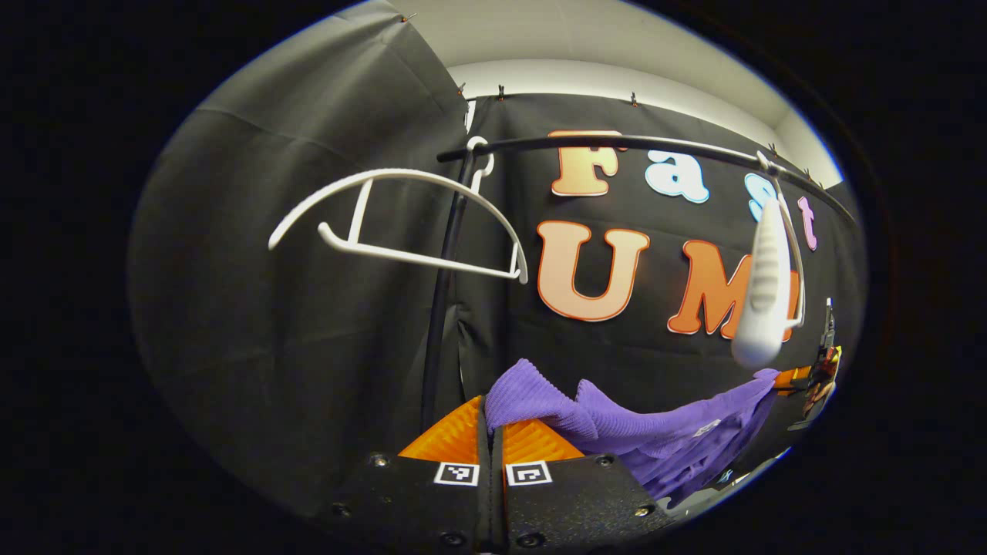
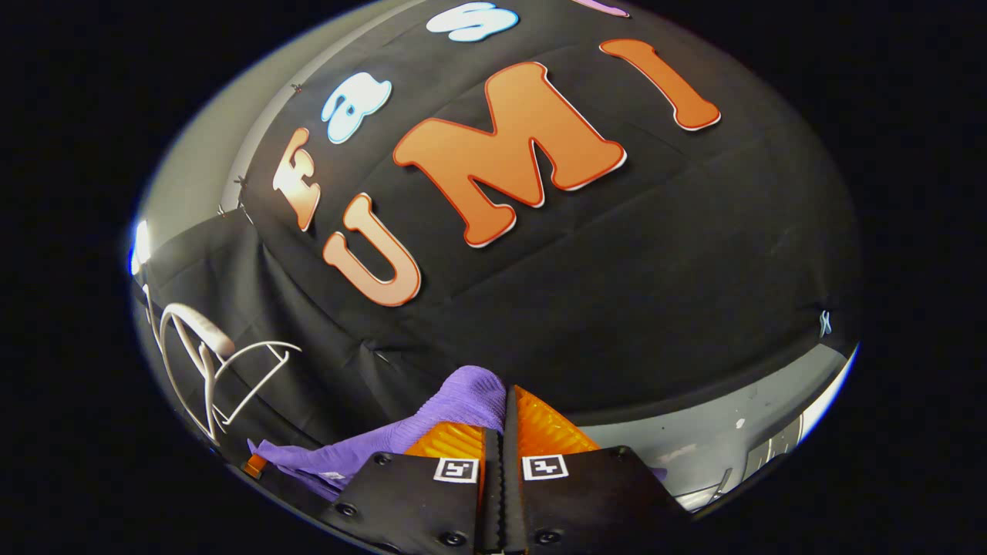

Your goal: Grasp the clothes on the hanger with both hands and then place them into the laundry hamper below.

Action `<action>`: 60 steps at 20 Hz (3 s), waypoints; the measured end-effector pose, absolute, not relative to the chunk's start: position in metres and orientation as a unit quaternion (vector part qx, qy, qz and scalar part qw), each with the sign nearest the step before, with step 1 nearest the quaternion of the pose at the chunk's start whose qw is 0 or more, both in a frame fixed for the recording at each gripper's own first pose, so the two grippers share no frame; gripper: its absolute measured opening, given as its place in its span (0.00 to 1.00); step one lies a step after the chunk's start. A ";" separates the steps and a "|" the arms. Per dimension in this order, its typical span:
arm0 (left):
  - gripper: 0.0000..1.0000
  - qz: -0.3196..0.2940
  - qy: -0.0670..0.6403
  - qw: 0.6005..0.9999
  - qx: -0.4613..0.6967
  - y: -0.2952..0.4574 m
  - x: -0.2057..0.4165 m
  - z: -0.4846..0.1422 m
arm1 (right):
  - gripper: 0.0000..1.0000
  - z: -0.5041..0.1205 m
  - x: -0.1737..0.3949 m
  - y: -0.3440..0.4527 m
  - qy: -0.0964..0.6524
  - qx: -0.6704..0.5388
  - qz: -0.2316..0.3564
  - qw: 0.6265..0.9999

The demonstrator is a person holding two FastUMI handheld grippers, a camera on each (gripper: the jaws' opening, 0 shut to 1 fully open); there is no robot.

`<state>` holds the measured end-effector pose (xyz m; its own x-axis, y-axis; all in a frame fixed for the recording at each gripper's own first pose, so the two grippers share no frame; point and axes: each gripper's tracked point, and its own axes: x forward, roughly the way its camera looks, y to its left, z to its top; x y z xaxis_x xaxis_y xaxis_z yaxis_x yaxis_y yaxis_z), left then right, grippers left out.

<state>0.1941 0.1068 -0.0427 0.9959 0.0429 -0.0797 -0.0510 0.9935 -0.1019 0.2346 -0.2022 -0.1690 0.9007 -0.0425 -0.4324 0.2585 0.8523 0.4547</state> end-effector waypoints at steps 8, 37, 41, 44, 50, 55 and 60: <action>0.00 0.007 0.056 0.996 -0.073 0.098 0.192 -0.063 | 0.08 -0.212 0.162 -0.198 0.232 0.226 -0.083 0.942; 0.00 -0.165 0.184 0.969 -0.020 -0.166 0.157 -0.236 | 0.08 -0.326 0.054 -0.134 0.278 0.136 -0.083 0.947; 0.00 -0.164 0.230 0.959 -0.013 -0.174 0.163 -0.287 | 0.08 -0.367 0.051 -0.144 0.301 0.133 -0.094 0.940; 0.00 -0.159 0.253 0.954 -0.005 -0.177 0.164 -0.322 | 0.08 -0.400 0.042 -0.153 0.315 0.129 -0.107 0.934; 0.00 -0.156 0.321 0.934 0.025 -0.186 0.169 -0.404 | 0.08 -0.479 0.030 -0.164 0.366 0.138 -0.132 0.911; 0.02 -0.144 0.417 0.897 0.034 -0.186 0.157 -0.498 | 0.08 -0.562 0.010 -0.167 0.441 0.129 -0.144 0.876; 0.10 -0.137 0.493 0.859 0.002 -0.190 0.132 -0.565 | 0.13 -0.611 -0.012 -0.170 0.492 0.130 -0.152 0.848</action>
<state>0.1324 -0.1900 -0.5645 0.4753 -0.2339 -0.8482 0.2375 0.9623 -0.1323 -0.0120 -0.1699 -0.6115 0.4708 -0.1293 -0.8727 0.3847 0.9203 0.0713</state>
